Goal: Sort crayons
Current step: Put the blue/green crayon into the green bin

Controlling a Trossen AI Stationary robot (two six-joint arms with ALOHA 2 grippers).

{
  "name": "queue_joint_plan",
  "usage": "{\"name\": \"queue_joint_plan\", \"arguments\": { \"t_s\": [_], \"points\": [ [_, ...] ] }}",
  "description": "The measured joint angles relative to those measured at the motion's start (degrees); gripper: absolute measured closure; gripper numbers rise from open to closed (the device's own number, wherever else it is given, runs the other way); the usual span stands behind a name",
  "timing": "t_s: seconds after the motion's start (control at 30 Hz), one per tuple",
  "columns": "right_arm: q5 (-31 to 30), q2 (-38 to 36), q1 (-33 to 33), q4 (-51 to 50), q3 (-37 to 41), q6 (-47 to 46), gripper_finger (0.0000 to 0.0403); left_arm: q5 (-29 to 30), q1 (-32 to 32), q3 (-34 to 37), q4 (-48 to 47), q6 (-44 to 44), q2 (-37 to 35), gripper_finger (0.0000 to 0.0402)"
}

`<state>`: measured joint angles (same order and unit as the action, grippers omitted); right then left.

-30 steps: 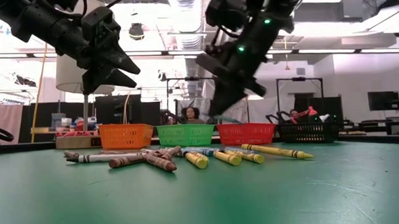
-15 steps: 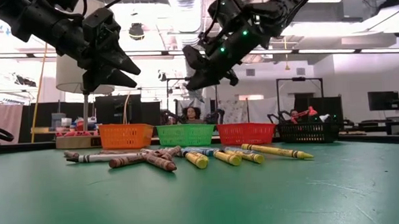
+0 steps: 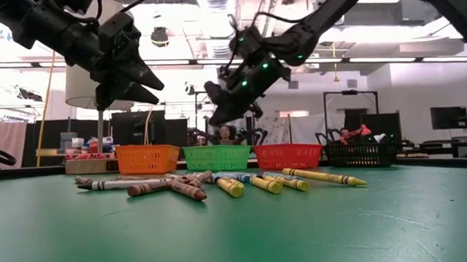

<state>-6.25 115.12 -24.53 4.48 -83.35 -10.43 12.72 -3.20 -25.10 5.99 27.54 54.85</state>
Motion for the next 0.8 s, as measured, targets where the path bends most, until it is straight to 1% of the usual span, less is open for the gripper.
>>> {"name": "queue_joint_plan", "arguments": {
  "t_s": [0.2, 0.37, 0.43, 0.53, 0.8],
  "points": [
    [0.22, 5.43, -1.24, -13.88, -10.67, 0.43, 0.0403, 0.10, 0.00, -0.02, -0.19, -0.32, 0.00, 0.0210],
    [0.39, 8.97, -1.46, -20.56, -16.96, -0.21, 0.0402, 0.14, 0.00, -0.02, -0.35, -0.34, 0.00, 0.0210],
    [0.37, 9.13, -1.74, -22.40, -17.60, -0.47, 0.0398, 0.14, 0.00, -0.02, -0.55, -0.34, 0.00, 0.0210],
    [0.20, 9.13, -1.99, -22.33, -17.66, -0.48, 0.0386, 0.14, 0.00, -0.02, -0.56, -0.34, 0.00, 0.0210],
    [0.71, 9.13, -2.63, -23.27, -17.64, -0.65, 0.0342, 0.14, 0.00, -0.02, -0.54, -0.31, 0.00, 0.0210]
  ]
}}
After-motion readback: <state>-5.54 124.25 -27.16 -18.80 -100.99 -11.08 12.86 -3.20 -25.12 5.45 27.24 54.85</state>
